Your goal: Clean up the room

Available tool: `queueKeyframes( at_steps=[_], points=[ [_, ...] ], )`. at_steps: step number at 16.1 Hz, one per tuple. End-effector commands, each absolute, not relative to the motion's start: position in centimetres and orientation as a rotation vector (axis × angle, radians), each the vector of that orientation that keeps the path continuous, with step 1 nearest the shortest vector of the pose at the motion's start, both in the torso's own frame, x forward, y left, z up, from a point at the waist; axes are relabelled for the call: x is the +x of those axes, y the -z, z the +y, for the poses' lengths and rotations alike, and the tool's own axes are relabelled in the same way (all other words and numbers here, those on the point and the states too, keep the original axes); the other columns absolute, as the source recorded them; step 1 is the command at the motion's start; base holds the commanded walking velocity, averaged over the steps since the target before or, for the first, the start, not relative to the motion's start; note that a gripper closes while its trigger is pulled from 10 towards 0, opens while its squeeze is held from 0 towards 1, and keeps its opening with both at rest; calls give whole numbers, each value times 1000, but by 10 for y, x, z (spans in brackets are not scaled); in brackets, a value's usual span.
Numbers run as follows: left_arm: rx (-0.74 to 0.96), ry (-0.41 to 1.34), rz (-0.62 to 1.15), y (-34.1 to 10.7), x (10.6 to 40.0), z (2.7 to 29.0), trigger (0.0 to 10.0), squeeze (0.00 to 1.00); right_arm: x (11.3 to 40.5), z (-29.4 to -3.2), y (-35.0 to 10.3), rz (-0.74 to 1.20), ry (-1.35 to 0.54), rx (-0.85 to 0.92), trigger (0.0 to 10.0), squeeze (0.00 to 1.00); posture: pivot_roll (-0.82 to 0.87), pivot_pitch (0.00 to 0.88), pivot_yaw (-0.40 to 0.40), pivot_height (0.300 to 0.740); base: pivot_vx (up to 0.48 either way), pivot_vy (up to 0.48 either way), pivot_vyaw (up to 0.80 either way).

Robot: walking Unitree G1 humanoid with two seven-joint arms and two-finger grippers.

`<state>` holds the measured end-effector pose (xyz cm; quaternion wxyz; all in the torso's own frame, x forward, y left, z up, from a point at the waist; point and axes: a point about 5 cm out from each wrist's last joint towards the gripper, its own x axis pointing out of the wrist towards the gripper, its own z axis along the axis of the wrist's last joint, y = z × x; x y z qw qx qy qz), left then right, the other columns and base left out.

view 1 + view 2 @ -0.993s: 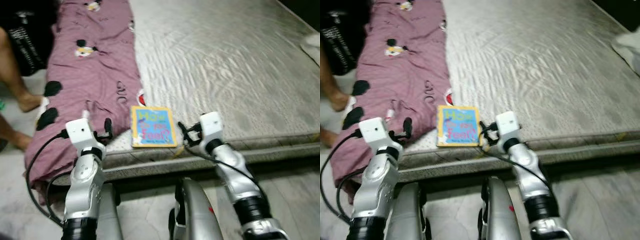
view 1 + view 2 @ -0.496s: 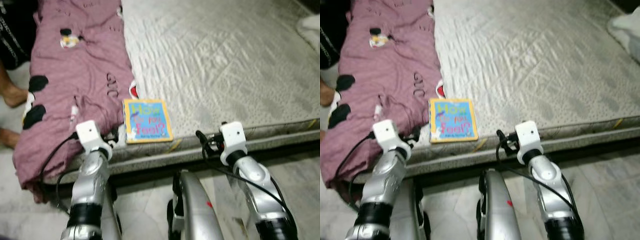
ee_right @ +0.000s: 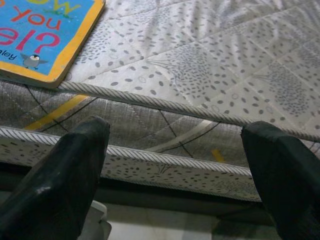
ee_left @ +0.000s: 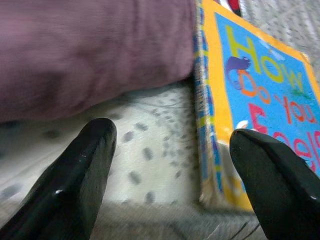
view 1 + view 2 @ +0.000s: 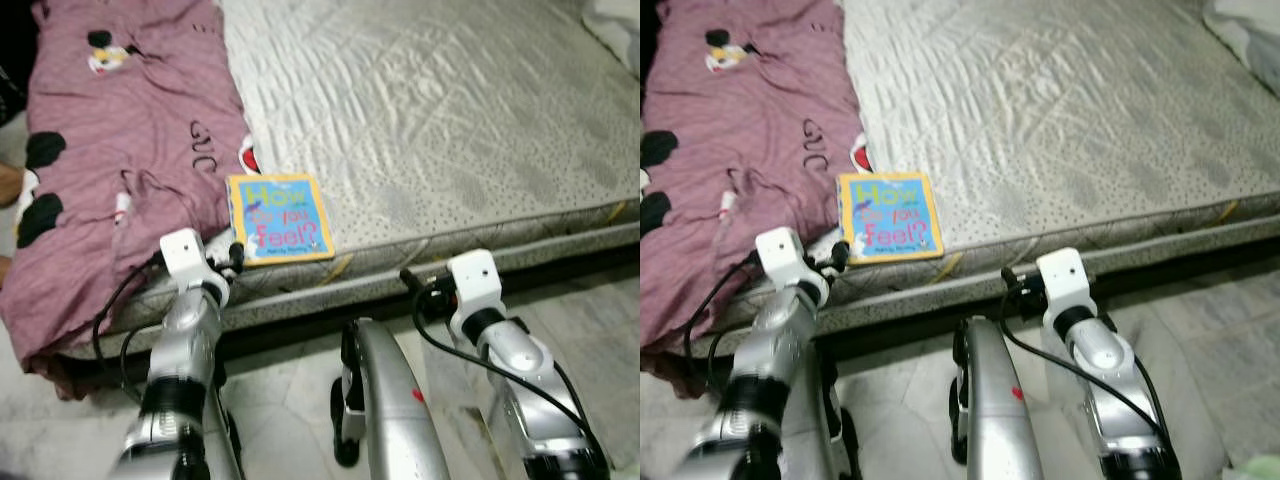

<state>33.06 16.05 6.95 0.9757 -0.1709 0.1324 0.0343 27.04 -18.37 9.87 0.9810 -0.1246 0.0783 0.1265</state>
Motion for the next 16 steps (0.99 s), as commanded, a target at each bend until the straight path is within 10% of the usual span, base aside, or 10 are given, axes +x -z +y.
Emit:
queueKeyframes(
  at_steps=[1, 11, 12, 13, 16],
  points=[
    [-356, -48, 266, -69, 334, 159, 10000, 0, 266, -190, -101, 161, -238, -264, 10000, 0, -145, 256, -52, 527, 0, 0, 0],
    [-666, 159, 446, -44, 335, 125, 9882, 0, 270, -194, -111, 132, -232, -305, 10000, 0, -183, 203, -52, 527, 0, 0, 0],
    [-696, 186, 447, -44, 334, 123, 2784, 0, 271, -194, -112, 127, -232, -306, 10000, 0, -182, 198, -53, 527, 0, 0, 0],
    [-719, 209, 451, -43, 334, 121, 0, 0, 272, -193, -113, 123, -231, -307, 10000, 0, -181, 191, -52, 527, 0, 0, 0],
    [-730, 223, 414, -51, 340, 123, 0, 0, 278, -191, -114, 107, -230, -311, 10000, 0, -176, 161, -50, 527, 0, 0, 0]
  ],
)
